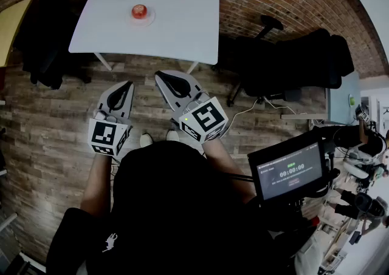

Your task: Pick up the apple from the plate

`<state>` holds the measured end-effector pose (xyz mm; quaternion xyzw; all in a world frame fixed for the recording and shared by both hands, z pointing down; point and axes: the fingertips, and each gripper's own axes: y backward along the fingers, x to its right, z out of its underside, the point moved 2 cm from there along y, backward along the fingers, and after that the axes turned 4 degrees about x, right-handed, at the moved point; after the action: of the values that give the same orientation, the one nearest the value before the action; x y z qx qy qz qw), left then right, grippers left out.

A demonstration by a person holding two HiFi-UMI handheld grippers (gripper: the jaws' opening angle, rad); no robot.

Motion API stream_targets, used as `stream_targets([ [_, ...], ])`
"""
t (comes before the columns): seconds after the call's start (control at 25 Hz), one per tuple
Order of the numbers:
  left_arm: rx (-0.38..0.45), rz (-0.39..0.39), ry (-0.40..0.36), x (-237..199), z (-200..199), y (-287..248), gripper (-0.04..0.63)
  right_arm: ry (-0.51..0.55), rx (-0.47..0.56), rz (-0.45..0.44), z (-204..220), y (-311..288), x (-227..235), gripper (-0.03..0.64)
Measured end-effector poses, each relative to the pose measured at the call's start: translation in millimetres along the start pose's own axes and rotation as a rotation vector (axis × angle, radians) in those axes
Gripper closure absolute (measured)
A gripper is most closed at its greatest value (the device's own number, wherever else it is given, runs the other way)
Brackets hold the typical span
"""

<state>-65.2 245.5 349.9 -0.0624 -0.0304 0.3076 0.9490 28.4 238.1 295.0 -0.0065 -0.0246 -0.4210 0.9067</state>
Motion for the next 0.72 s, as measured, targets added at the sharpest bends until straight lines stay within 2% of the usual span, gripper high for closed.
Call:
stream_targets([
  [0.4, 0.013, 0.01, -0.014, -2, -6, -2, 0.591, 0.0, -0.015, 0.021, -1, 1, 3, 0.615],
  [0.72, -0.018, 0.022, 0.002, -10, -1, 2, 0.591, -0.056, 0.012, 0.06, -4, 4, 11, 0.614],
])
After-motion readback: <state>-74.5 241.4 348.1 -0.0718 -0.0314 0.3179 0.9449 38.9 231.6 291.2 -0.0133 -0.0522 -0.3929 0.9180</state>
